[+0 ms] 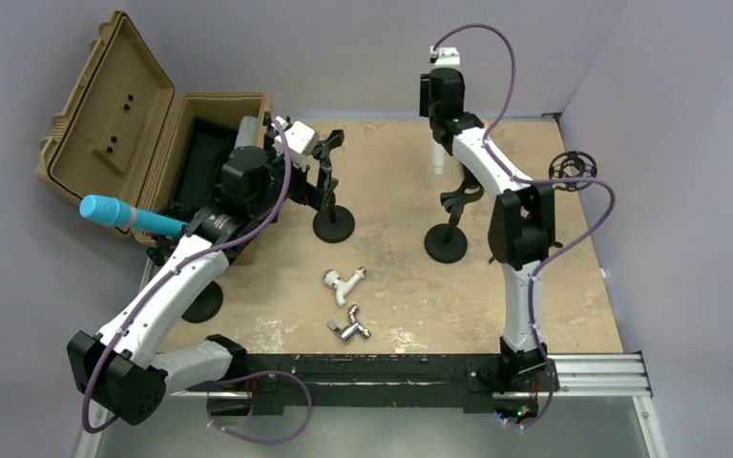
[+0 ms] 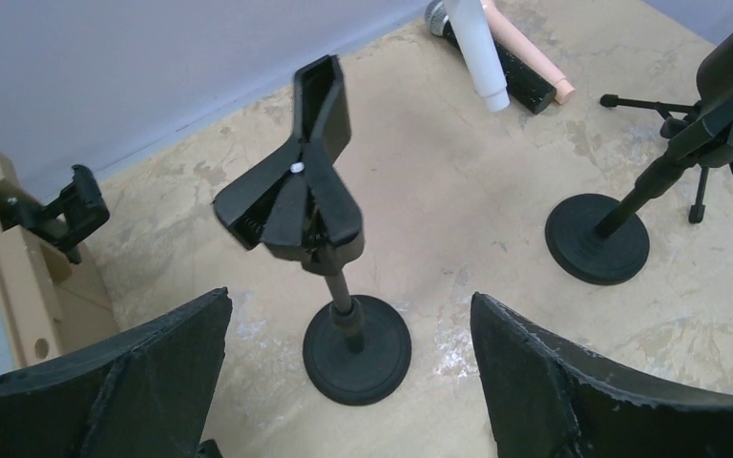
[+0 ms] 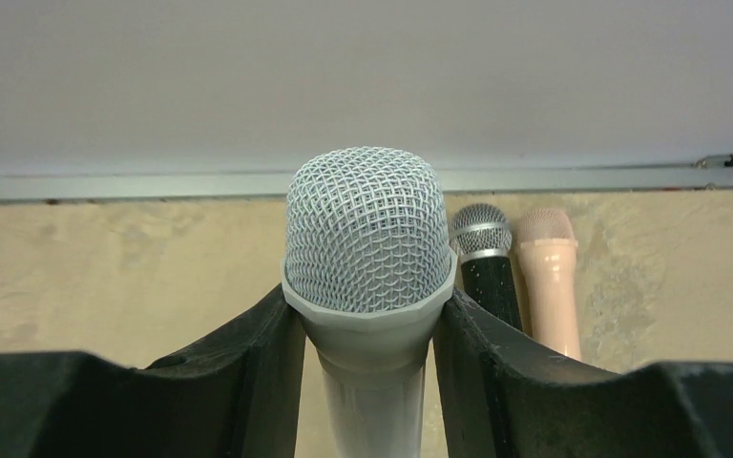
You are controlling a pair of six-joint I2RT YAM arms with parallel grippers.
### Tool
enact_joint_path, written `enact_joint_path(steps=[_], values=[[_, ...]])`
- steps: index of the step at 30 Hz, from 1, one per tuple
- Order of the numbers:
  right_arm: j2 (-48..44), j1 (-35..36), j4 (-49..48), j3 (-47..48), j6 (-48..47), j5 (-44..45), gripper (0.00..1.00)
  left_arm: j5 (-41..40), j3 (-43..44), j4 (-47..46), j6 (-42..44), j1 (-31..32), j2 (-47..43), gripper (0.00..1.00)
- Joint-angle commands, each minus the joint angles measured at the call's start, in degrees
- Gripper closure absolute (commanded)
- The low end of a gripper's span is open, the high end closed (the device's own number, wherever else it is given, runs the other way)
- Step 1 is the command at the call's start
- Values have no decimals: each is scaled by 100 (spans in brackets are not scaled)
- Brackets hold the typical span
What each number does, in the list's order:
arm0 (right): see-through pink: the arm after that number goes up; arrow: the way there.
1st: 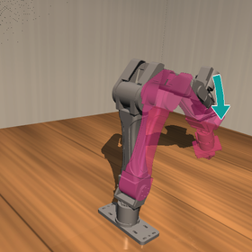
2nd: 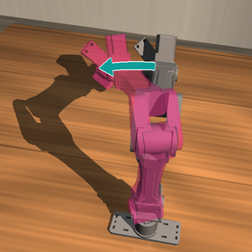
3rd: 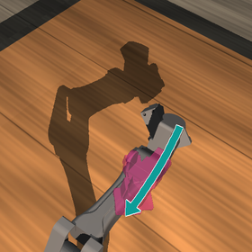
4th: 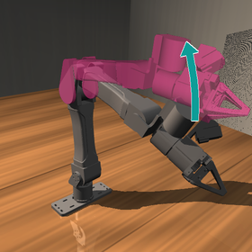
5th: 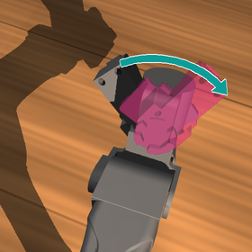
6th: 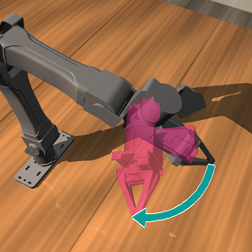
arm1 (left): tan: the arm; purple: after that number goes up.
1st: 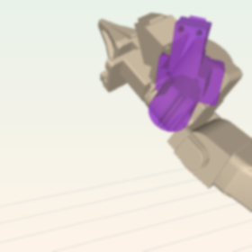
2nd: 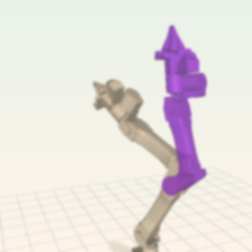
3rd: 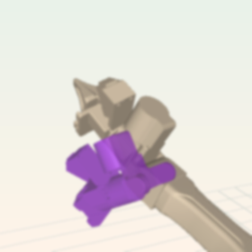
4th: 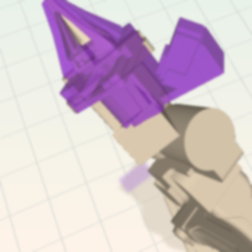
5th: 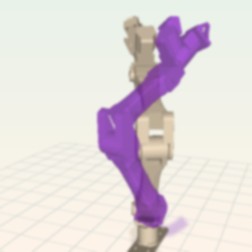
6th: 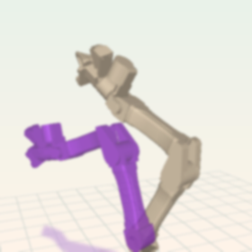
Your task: Remove the microphone from the stand
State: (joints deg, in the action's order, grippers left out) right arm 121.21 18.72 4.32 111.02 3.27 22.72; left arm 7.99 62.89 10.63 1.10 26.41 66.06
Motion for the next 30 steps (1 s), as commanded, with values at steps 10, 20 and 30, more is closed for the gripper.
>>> enact_joint_path(steps=[10, 20, 30], values=[[1446, -247, 1109, 1514, -234, 757, 97, -2211, 13, 128, 467, 406, -876, 9], [1834, -351, 894, 1381, -660, 492, 82, -2135, -14, 122, 381, 557, -929, 9], [2189, -425, 725, 1415, -618, 157, 53, -2406, -123, 54, 565, 672, -955, 9]])
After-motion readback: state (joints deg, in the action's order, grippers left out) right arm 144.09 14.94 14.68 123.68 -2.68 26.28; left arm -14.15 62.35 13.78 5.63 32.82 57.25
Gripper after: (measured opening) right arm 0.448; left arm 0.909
